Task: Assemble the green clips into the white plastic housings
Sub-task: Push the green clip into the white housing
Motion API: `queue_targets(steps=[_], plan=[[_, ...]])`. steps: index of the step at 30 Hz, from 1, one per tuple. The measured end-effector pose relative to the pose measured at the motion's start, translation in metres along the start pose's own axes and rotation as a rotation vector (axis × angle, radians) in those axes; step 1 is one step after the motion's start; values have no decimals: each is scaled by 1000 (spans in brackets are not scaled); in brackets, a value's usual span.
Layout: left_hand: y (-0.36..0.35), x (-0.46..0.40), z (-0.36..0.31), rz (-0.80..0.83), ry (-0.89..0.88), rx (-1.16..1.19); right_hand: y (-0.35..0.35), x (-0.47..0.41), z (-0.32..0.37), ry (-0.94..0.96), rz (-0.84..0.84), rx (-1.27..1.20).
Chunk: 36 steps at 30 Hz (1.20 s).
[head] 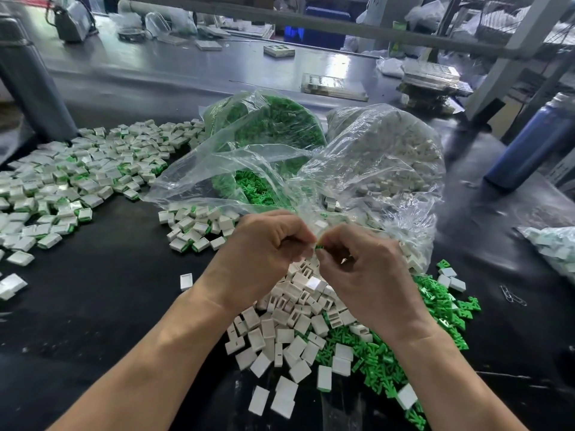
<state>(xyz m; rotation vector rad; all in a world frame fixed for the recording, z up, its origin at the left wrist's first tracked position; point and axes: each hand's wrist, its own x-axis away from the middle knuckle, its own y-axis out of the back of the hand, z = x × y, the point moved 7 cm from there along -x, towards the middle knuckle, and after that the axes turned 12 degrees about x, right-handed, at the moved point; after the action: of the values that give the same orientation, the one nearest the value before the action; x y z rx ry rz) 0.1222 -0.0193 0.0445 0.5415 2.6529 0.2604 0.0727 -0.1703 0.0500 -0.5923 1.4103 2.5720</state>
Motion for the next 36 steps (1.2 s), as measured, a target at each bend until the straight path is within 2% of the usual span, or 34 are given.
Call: queue_targets(steps=[4,10,18,22,24,31,36], plan=[[2,0,2,-42,17,59,0,0,-6,-39,-37,-58],[0,1,8,-95,55,148,-5,0,-21,-137,-25,-296],[-4,2,8,-105,75,263,-8,2,-19,-181,-12,-382],[-3,0,6,-118,70,352,-7,-1,-21,-289,-4,-709],[-5,-2,5,-127,72,365,-7,-1,-23,-324,-5,-790],[-20,-2,-2,-90,75,239,-25,2,-19,-462,67,-786],[-31,-2,-5,-83,76,244,-32,2,-17,-590,21,-818]])
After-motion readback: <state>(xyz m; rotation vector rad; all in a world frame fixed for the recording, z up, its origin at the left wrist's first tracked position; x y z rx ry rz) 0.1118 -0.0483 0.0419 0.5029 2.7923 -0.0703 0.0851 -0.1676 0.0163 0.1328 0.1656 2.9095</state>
